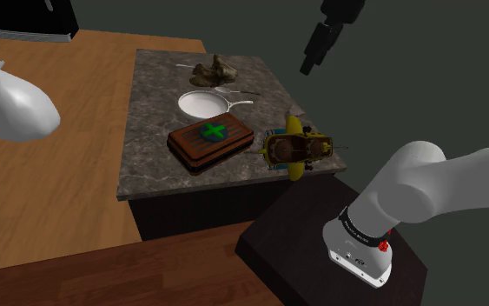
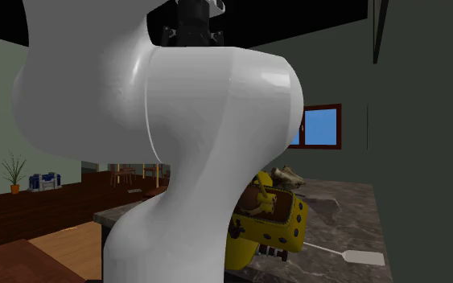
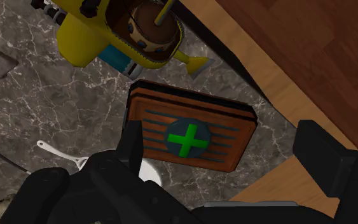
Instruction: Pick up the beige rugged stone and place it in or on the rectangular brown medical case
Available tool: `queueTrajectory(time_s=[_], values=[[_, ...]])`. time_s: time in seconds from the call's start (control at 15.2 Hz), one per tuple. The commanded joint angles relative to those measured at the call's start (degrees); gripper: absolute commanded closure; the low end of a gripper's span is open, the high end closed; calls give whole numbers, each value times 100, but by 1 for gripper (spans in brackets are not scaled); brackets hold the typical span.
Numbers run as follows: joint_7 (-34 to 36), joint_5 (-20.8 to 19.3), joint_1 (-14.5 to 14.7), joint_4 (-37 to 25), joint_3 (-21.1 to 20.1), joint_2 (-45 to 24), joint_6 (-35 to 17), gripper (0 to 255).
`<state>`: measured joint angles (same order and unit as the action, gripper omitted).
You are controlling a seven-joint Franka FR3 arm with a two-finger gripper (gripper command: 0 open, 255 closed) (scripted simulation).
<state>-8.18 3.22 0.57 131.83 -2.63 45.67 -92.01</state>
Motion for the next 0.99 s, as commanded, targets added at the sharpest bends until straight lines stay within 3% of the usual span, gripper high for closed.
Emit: queueTrajectory(time_s=[0.0, 0.92], values=[[0, 0, 0, 0, 0, 0, 0, 0], [250, -261, -777, -157, 722, -2104, -1619, 0]])
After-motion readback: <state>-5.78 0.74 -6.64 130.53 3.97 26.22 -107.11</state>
